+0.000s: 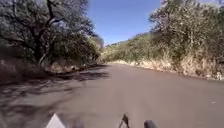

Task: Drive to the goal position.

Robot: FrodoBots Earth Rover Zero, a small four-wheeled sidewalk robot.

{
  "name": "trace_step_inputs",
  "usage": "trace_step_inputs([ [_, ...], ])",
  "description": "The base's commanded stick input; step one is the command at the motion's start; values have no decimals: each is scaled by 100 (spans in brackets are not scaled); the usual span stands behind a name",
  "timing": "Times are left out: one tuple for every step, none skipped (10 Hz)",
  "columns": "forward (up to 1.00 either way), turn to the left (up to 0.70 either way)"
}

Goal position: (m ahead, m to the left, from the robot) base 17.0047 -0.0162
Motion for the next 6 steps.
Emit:
trace_step_inputs([
  [85,0],
  [85,0],
  [85,0],
  [85,0],
  [85,0],
  [85,0],
])
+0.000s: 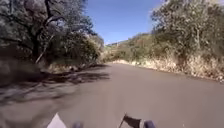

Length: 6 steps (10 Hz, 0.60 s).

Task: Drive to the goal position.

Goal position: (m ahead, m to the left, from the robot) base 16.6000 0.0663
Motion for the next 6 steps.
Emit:
trace_step_inputs([
  [85,0],
  [85,0],
  [85,0],
  [85,0],
  [85,0],
  [85,0],
])
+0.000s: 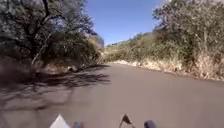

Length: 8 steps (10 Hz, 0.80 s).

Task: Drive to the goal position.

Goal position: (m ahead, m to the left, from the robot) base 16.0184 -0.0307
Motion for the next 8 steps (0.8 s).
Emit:
trace_step_inputs([
  [85,0],
  [85,0],
  [85,0],
  [85,0],
  [85,0],
  [85,0],
  [85,0],
  [85,0],
])
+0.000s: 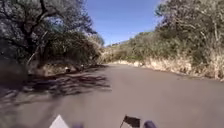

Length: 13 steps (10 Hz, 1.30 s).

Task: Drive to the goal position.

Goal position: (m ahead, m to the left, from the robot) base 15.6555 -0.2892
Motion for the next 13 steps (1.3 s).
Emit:
trace_step_inputs([
  [85,0],
  [85,0],
  [85,0],
  [85,0],
  [85,0],
  [85,0],
  [85,0],
  [85,0],
  [85,0],
  [85,0],
  [85,0],
  [85,0],
  [85,0],
])
